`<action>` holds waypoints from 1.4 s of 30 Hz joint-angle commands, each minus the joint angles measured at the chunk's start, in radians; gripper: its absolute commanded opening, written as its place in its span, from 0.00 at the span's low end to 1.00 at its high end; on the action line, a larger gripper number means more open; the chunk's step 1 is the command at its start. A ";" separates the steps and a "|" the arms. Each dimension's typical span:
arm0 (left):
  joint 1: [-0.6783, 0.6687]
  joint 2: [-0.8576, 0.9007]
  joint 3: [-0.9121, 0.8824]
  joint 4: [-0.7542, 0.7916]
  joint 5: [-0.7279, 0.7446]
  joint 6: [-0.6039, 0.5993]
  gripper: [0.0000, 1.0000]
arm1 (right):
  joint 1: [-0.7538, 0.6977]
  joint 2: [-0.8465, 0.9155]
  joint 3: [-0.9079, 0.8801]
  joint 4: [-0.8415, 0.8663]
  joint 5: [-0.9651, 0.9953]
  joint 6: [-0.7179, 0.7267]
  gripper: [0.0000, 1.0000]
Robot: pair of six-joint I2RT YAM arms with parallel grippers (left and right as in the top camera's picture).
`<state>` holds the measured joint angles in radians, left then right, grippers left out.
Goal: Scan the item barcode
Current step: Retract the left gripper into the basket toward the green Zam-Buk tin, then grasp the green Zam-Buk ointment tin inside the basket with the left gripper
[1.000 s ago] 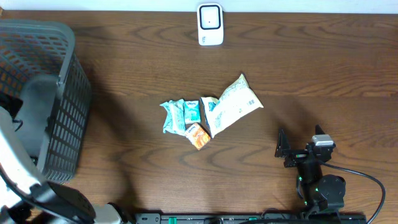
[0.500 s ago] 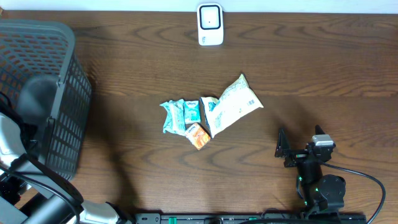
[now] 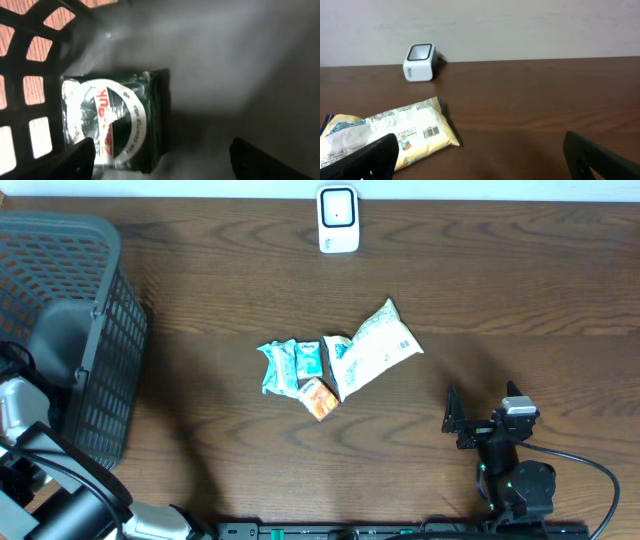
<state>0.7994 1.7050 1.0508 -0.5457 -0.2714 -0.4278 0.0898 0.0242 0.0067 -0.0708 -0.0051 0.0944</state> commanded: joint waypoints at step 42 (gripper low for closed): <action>-0.142 0.000 0.011 0.106 0.305 0.181 0.83 | -0.003 -0.005 -0.001 -0.005 -0.005 -0.006 0.99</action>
<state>0.6601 1.7493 1.0389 -0.4252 0.0059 -0.2573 0.0898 0.0242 0.0067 -0.0708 -0.0055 0.0944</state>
